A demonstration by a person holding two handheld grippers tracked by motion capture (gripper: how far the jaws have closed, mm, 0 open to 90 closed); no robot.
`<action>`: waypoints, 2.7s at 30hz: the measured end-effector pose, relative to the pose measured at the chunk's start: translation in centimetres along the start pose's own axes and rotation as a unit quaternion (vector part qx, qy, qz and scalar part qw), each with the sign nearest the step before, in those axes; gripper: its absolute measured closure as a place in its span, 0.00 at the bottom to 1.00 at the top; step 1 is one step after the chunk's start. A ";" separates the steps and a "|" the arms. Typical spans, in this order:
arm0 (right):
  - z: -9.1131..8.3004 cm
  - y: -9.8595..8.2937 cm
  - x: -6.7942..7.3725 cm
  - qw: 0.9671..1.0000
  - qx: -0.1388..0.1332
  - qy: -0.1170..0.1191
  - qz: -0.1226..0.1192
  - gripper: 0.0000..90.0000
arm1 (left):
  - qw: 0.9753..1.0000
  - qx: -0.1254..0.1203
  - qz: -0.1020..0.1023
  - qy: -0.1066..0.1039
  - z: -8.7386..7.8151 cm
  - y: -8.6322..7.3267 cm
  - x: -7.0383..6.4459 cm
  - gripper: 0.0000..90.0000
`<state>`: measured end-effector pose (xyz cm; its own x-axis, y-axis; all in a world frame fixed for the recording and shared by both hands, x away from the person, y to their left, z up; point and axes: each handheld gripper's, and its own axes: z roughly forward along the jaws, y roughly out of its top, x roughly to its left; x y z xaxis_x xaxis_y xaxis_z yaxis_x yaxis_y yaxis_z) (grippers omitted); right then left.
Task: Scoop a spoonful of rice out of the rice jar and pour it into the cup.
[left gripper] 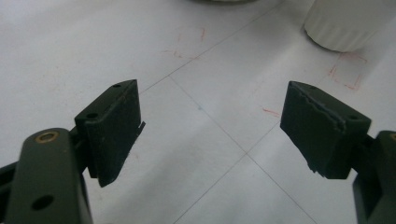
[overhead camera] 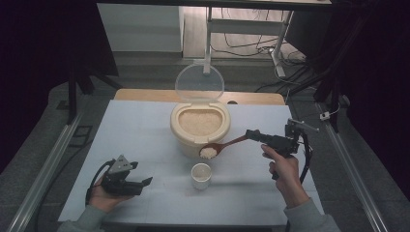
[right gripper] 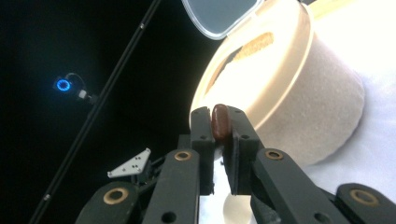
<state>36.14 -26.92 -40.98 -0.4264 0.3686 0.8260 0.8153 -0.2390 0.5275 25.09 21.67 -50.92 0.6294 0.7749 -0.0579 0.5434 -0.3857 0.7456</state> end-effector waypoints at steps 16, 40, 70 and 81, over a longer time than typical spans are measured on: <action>2.0 -1.4 -0.9 0.998 0.043 -0.044 -0.031 0.92 | 1.000 0.004 0.003 -0.001 0.1 -0.1 0.0 0.22; 3.1 -2.2 1.9 0.981 0.059 -0.098 -0.158 0.92 | 1.000 0.005 0.003 -0.001 0.2 -0.1 0.0 0.22; -1.0 -1.5 2.9 0.969 0.038 -0.095 -0.223 0.92 | 1.000 0.005 0.001 -0.001 0.2 -0.2 0.1 0.22; -2.1 -1.3 2.3 0.963 0.094 -0.108 -0.228 0.92 | 1.000 0.005 0.003 0.000 0.2 -0.1 0.1 0.22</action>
<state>33.31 -27.70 -39.34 -0.6820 0.5803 0.4452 0.6273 0.1511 0.7640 25.15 21.68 -51.13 0.6327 0.7726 -0.0530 0.5453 -0.3959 0.7388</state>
